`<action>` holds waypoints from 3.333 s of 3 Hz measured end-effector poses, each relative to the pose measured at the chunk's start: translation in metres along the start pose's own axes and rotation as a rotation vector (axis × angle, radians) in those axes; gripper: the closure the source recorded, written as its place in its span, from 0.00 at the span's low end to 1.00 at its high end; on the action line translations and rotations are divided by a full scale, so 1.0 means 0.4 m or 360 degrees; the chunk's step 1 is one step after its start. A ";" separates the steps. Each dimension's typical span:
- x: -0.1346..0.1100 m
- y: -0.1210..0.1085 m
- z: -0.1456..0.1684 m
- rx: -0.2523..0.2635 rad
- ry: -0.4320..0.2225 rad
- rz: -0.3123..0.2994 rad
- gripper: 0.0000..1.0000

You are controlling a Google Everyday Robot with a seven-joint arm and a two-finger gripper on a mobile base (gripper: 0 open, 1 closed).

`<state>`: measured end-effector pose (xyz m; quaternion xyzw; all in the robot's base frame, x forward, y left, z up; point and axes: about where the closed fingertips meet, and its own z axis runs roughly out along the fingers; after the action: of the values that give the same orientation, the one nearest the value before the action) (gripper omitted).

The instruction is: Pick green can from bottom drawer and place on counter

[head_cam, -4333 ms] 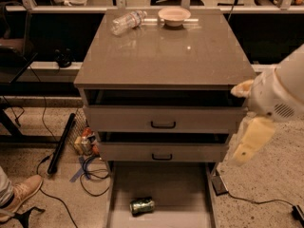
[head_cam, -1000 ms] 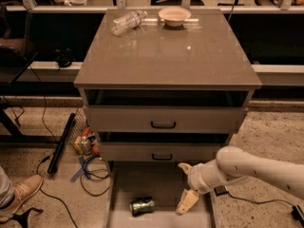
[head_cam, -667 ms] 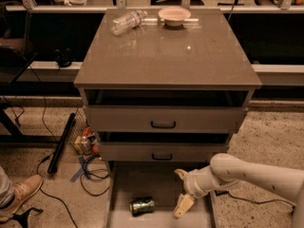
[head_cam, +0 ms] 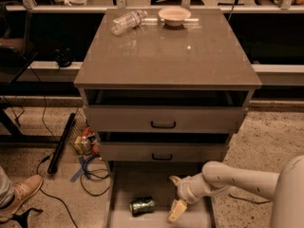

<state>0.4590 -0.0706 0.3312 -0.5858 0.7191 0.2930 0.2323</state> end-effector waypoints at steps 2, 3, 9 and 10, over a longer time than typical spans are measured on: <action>0.022 -0.051 0.118 -0.0035 0.0075 -0.0160 0.00; 0.027 -0.089 0.204 -0.0035 0.0106 -0.0286 0.00; 0.118 -0.145 0.588 -0.0060 0.0262 -0.0479 0.16; 0.129 -0.150 0.599 -0.0055 0.0272 -0.0472 0.39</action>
Offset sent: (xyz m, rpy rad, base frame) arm 0.0415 0.0455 -0.0810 -0.0903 -0.1070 0.1894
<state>0.5049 0.0505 0.1147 -0.7123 0.6367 0.2169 0.2007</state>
